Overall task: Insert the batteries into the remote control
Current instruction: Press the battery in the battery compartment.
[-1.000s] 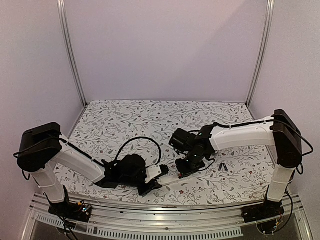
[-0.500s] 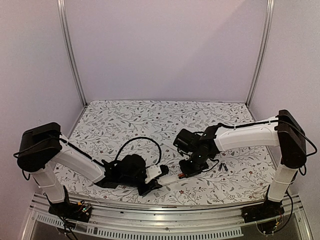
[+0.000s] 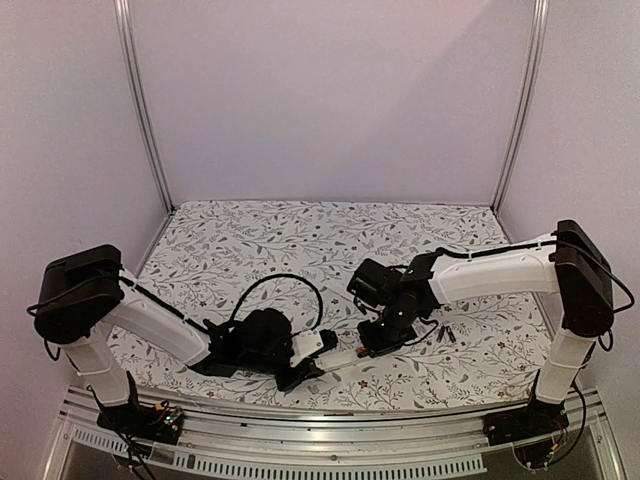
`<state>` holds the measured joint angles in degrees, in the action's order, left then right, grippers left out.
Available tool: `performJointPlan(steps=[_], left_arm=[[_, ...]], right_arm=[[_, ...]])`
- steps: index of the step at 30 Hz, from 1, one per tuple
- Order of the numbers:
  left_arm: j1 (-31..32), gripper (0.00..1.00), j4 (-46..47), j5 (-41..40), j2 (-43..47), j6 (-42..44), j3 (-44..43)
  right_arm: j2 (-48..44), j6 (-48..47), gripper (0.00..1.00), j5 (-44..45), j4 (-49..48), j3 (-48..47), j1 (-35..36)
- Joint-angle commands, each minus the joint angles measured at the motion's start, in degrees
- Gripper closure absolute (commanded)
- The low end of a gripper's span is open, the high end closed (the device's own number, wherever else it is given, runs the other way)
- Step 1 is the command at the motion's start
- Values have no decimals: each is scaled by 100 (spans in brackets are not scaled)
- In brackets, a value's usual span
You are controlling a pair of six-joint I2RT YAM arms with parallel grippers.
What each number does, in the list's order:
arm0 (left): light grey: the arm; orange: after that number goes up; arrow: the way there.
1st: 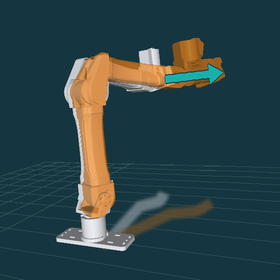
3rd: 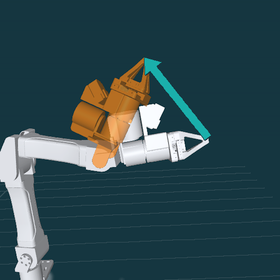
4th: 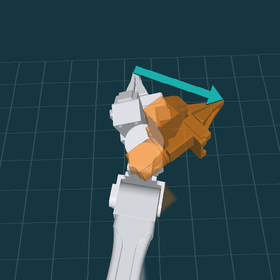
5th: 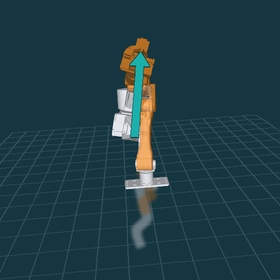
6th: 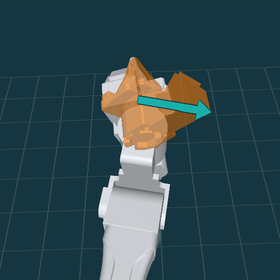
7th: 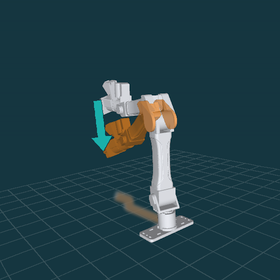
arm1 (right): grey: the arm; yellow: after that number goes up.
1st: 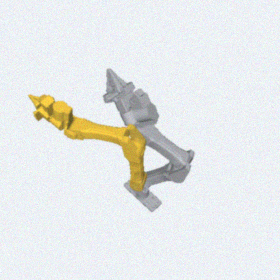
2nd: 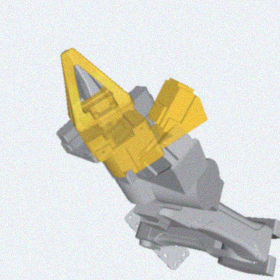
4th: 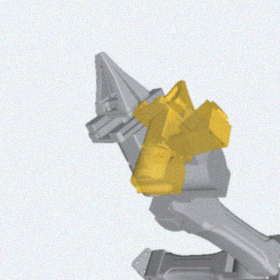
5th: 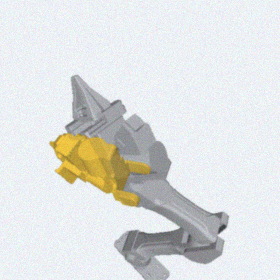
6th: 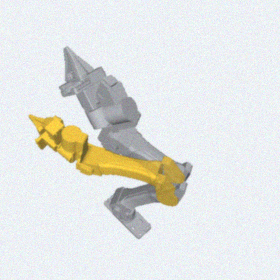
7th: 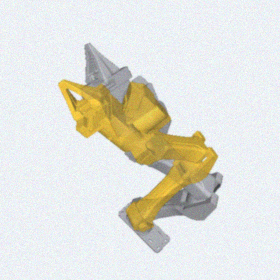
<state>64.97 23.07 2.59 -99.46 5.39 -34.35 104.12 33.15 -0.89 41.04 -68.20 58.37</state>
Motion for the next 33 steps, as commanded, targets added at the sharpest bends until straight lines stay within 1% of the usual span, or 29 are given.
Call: performJointPlan(steps=[1,4,9,13,20,30,33], left_arm=[[-41,75,-170,56,-90,77,-60],[-53,75,-203,49,-100,77,-88],[-60,75,-232,46,-80,79,-76],[-66,75,-249,52,-102,85,-100],[-85,75,-274,48,-96,88,-110],[-104,75,-294,34,-58,93,-105],[-119,75,-303,33,-9,78,-109]], right_arm=[[71,-170,95,-222,-194,-34,-36],[76,-349,96,-477,-399,-86,-28],[-21,-401,96,-477,-419,-90,-27],[-61,-461,97,-637,-525,-89,-20],[13,-487,98,-579,-478,-98,-25],[243,-445,100,-386,-391,301,-60],[182,-483,100,-343,-324,189,-99]])
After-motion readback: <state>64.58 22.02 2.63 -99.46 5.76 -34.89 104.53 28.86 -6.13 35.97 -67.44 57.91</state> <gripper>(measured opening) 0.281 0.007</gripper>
